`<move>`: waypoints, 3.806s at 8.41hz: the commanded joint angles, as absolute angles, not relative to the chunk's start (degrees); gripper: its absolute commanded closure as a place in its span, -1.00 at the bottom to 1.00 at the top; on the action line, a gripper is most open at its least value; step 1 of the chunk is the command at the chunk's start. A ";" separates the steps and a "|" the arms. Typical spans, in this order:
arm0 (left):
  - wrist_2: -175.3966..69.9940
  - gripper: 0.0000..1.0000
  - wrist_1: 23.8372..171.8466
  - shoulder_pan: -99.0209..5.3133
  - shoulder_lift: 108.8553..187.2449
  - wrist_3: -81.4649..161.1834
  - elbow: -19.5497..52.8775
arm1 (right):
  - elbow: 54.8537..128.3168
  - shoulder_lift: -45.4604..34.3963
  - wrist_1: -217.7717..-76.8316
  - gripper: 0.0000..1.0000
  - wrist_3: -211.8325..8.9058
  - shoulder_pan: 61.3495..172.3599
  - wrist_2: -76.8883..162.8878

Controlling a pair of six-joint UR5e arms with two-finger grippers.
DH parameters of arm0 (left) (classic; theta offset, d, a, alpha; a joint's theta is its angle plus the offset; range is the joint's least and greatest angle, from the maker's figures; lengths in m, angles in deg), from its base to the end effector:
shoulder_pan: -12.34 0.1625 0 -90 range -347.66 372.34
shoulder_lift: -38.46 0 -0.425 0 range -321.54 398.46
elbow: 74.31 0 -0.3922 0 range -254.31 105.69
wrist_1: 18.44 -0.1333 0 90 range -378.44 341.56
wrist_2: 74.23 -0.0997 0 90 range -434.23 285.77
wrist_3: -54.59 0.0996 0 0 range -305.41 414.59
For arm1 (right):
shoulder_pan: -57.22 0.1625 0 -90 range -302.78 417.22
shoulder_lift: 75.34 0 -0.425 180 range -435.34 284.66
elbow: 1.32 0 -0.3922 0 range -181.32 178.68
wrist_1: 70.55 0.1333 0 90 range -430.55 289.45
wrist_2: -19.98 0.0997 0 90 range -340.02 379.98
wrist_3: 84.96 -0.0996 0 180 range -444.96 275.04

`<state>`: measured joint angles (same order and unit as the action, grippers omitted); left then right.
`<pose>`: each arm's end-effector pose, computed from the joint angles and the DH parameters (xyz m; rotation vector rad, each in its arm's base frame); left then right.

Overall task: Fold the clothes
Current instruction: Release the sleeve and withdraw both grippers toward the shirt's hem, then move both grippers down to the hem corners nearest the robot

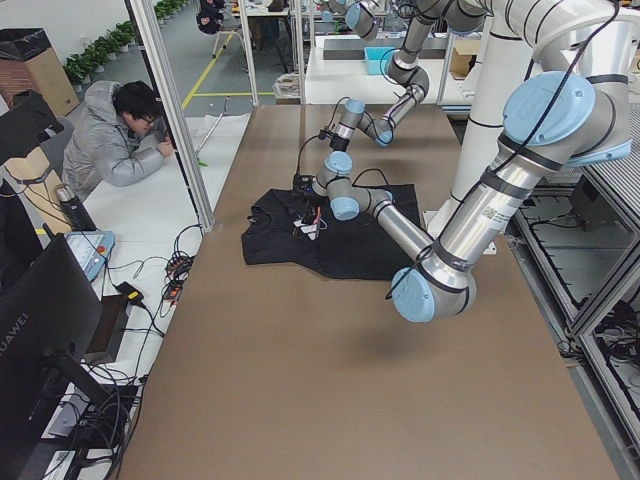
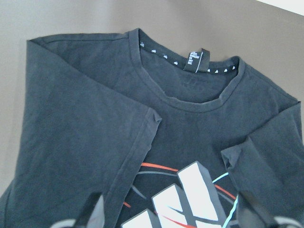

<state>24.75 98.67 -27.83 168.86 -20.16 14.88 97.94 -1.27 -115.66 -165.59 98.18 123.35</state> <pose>0.4647 -0.5463 0.1836 0.4190 1.0970 -0.2929 -0.3783 -0.4744 0.3435 0.3350 -1.1937 0.3368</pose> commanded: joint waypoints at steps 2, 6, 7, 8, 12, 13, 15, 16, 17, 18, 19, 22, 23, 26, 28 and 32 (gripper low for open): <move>24.03 -1.00 98.46 -25.82 150.14 -24.05 35.58 | 109.91 9.71 -119.07 -0.88 -168.44 98.01 129.30; 13.68 -1.00 98.64 -17.91 141.64 -29.33 42.22 | 113.81 16.13 -116.27 -0.89 -174.09 89.24 129.58; 13.40 -1.00 98.37 -17.37 140.51 -29.69 43.54 | 113.81 17.11 -114.69 -0.89 -174.00 86.52 129.49; 13.22 -1.00 98.37 -17.37 139.28 -29.87 43.99 | 113.99 18.51 -112.94 -0.88 -174.00 84.58 129.84; 12.35 -1.00 98.37 -17.37 138.39 -29.70 44.43 | 114.25 23.08 -111.51 -0.89 -174.52 78.60 131.24; 12.34 -1.00 98.37 -17.28 138.47 -29.70 44.43 | 114.17 23.10 -111.51 -0.89 -174.52 77.10 131.33; 12.34 -1.00 98.37 -17.28 138.39 -29.43 44.43 | 113.82 23.10 -111.69 -0.89 -174.61 73.24 130.55; 12.25 -1.00 98.37 -17.36 138.39 -29.00 44.35 | 113.55 23.18 -111.77 -0.89 -174.61 72.44 130.46; 12.25 -1.00 98.37 -17.28 138.30 -28.91 44.35 | 113.29 23.19 -111.78 -0.89 -174.52 71.91 130.46; 12.25 -1.00 98.37 -17.28 138.13 -28.91 44.43 | 112.33 23.10 -111.86 -0.89 -174.61 70.94 130.37; 12.16 -1.00 98.37 -17.28 137.86 -28.82 44.43 | 111.02 22.75 -111.86 -0.89 -174.61 70.59 128.89; 12.16 -1.00 98.37 -17.28 137.68 -28.91 44.43 | 110.91 22.13 -111.86 -0.29 -174.70 69.53 125.99; 12.25 -1.00 98.37 -17.63 137.68 -28.82 45.04 | 110.74 21.78 -111.86 0.34 -174.70 68.48 124.84; 12.25 -1.00 98.37 -17.45 136.89 -28.73 45.84 | 111.62 21.60 -111.60 1.00 -174.79 67.51 122.90; 12.25 -1.00 98.37 -17.37 136.98 -28.73 45.84 | 112.14 22.13 -111.60 1.00 -176.18 67.77 122.46; 11.90 -1.00 98.81 -14.04 136.55 -29.60 46.10 | 116.18 21.69 -111.60 1.00 -177.77 68.91 122.02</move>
